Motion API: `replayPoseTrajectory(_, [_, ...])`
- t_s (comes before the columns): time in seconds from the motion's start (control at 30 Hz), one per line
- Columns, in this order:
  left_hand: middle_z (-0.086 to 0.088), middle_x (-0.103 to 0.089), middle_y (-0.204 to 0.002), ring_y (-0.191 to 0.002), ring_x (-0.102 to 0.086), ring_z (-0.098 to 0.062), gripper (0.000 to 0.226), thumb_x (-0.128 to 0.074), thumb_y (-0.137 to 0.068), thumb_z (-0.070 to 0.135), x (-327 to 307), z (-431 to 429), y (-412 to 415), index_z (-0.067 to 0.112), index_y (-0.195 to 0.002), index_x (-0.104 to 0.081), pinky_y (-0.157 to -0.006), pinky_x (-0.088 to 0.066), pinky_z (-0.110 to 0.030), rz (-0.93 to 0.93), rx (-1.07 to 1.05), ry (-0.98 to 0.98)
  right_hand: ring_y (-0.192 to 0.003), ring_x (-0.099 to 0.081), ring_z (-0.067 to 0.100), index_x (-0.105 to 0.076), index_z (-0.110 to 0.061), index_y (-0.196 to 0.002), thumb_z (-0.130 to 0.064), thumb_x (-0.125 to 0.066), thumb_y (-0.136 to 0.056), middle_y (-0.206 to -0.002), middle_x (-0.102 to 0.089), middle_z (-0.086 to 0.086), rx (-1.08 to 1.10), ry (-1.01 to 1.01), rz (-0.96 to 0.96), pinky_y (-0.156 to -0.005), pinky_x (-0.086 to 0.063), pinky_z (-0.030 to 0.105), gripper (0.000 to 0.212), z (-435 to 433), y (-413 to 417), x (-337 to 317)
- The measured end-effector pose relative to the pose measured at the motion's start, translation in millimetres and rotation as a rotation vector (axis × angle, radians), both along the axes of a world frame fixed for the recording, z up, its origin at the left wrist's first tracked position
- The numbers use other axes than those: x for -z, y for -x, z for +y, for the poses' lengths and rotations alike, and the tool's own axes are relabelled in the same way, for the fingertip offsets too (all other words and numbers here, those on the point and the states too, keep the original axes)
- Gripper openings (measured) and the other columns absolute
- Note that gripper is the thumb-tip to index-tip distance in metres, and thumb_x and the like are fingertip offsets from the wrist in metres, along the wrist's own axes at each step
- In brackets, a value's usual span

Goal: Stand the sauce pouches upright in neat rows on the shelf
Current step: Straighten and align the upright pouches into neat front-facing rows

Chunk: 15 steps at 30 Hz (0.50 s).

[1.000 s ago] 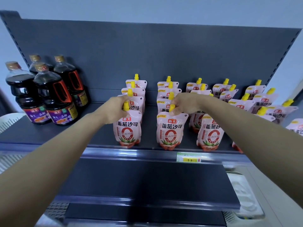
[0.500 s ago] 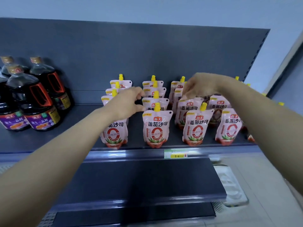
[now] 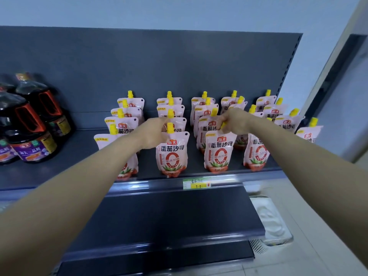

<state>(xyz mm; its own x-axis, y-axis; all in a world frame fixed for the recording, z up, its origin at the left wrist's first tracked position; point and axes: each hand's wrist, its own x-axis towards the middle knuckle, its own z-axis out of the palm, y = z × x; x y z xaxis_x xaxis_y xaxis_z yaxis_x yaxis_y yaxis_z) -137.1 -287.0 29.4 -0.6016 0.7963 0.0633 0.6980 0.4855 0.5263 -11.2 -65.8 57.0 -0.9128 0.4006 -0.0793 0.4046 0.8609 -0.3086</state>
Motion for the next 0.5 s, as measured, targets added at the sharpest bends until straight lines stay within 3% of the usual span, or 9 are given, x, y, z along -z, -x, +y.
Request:
replayPoseTrajectory(0.2, [-0.009, -0.059, -0.121, -0.107, -0.057, -0.025, 0.041, -0.063, -0.085, 0.017, 0.4, 1.6, -1.5, 0.011, -0.123, -0.048, -0.090, -0.048, -0.036, 0.115, -0.063, -0.040, -0.124, -0.053, 0.028, -0.071, -0.009, -0.100, -0.007, -0.063, -0.088, -0.132, -0.061, 0.009, -0.008, -0.009, 0.027, -0.101, -0.043, 0.035, 0.015, -0.1, 0.4, 1.9])
replayPoseTrajectory(0.33, [-0.011, -0.052, -0.132, -0.116, -0.053, -0.027, 0.048, -0.061, -0.085, 0.011, -7.2, 7.8, -6.8, 0.009, -0.130, -0.045, -0.093, -0.044, -0.034, 0.187, -0.077, -0.075, -0.122, -0.054, 0.028, -0.072, -0.008, -0.102, -0.009, -0.064, -0.088, -0.130, -0.062, 0.011, -0.004, -0.031, 0.043, -0.103, -0.045, 0.036, 0.016, 0.0, 1.5, 3.0])
replayPoseTrajectory(0.5, [-0.010, -0.051, -0.132, -0.118, -0.050, -0.025, 0.043, -0.058, -0.086, 0.009, -15.8, 23.4, -18.8, 0.009, -0.127, -0.048, -0.090, -0.038, -0.027, 0.277, -0.005, -0.135, -0.125, -0.052, 0.028, -0.070, -0.008, -0.110, -0.010, -0.064, -0.088, -0.135, -0.058, 0.007, 0.001, -0.035, 0.040, -0.106, -0.042, 0.036, 0.022, -1.4, 2.8, 3.2])
